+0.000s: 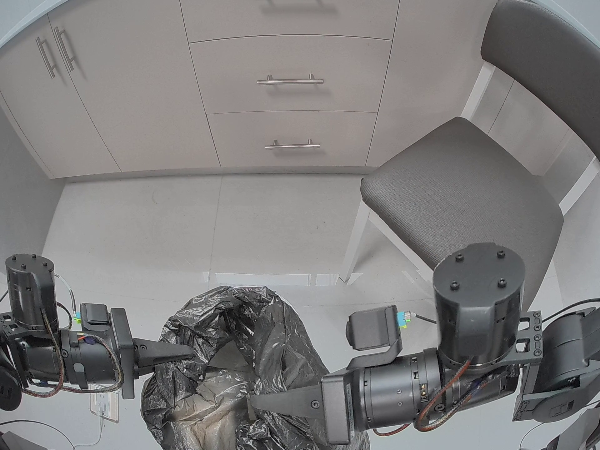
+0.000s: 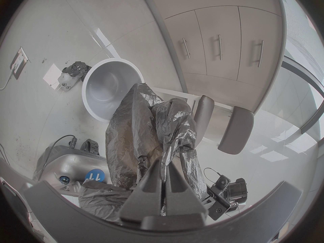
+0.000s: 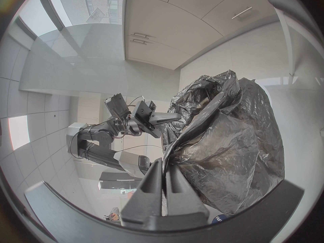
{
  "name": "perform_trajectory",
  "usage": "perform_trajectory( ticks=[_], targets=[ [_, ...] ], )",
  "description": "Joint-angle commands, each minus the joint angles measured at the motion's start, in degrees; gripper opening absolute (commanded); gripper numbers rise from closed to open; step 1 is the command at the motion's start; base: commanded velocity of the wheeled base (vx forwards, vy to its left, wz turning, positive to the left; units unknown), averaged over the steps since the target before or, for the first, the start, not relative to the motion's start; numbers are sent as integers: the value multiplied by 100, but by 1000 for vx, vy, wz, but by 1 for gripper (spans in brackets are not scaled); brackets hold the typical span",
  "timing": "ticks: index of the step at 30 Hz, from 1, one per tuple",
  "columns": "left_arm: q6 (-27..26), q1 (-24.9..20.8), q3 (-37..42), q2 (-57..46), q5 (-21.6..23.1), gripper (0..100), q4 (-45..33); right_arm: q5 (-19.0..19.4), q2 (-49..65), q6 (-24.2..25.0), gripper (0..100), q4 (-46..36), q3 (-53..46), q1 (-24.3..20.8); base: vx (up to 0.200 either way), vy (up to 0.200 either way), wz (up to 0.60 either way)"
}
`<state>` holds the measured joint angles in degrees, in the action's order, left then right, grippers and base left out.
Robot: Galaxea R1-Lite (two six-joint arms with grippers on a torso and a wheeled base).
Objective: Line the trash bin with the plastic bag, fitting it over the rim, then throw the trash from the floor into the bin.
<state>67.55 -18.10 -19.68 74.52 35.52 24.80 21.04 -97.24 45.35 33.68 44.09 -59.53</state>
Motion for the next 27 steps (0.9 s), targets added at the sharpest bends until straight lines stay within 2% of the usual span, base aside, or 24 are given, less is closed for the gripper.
perform_trajectory(
  ticks=[1, 7, 21, 27],
  targets=[
    [4, 0, 60, -78, -2, 0, -1, 49, 21, 44, 0, -2, -32, -33, 0, 0, 0],
    [-5, 35, 166, -140, -10, 0, -107, 207, -40, 79, 0, -2, -76, -68, 0, 0, 0],
    [-49, 79, 271, 98, -54, 0, -54, 190, -471, 88, 0, 86, -15, -68, 0, 0, 0],
    [-567, 386, 245, 590, -63, 0, 43, 146, -726, 79, 0, 103, 249, 82, 0, 0, 0]
  ],
)
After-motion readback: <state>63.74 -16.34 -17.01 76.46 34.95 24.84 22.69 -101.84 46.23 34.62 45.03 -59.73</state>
